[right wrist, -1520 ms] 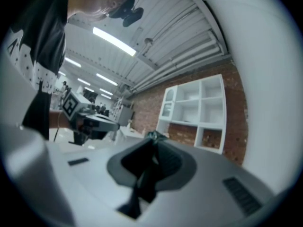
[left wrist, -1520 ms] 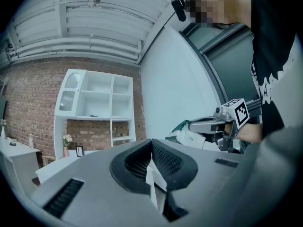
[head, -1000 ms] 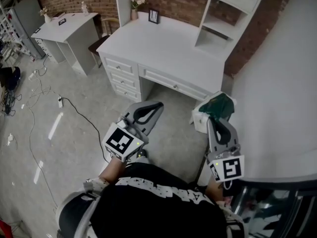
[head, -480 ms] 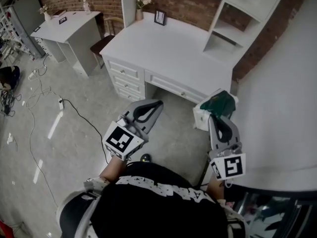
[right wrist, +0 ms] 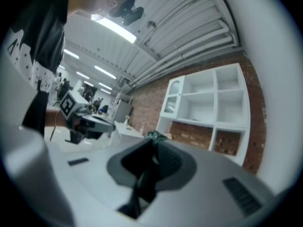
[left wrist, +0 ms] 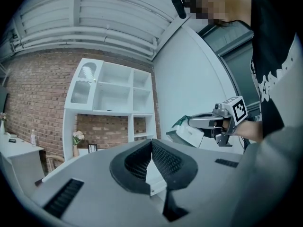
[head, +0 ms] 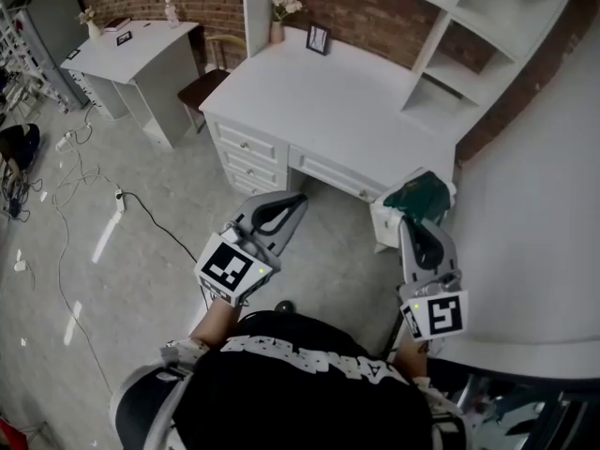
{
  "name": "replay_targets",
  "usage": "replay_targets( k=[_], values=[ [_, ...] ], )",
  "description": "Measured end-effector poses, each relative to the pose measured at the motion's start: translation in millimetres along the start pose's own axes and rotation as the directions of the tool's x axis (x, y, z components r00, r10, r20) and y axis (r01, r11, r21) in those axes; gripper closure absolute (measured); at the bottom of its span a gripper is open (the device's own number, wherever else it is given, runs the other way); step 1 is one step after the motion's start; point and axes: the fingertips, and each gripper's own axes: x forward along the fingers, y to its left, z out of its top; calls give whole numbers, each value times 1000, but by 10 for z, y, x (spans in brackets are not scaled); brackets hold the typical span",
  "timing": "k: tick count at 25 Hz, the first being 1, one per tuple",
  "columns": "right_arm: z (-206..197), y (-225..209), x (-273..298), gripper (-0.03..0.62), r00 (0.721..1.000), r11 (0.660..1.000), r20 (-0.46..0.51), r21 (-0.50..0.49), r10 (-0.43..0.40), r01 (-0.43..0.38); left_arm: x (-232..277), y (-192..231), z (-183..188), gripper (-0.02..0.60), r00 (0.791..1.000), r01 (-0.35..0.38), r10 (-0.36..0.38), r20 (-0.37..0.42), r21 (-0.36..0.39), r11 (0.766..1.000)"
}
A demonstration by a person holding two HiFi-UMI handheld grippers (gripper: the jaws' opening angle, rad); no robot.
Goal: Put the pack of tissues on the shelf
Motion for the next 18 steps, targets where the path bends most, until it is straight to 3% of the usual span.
replay_targets(
  k=[8, 18],
  values=[
    [33, 121, 302, 539, 1000, 1000, -24, -2, -8, 8, -63, 350, -66, 546, 1000, 0, 0, -1, -20, 1000],
    [30, 93, 423, 539, 999, 999, -48, -34, -4, 2, -45, 467, -143, 546, 1000, 1, -1, 7, -38, 999]
  ],
)
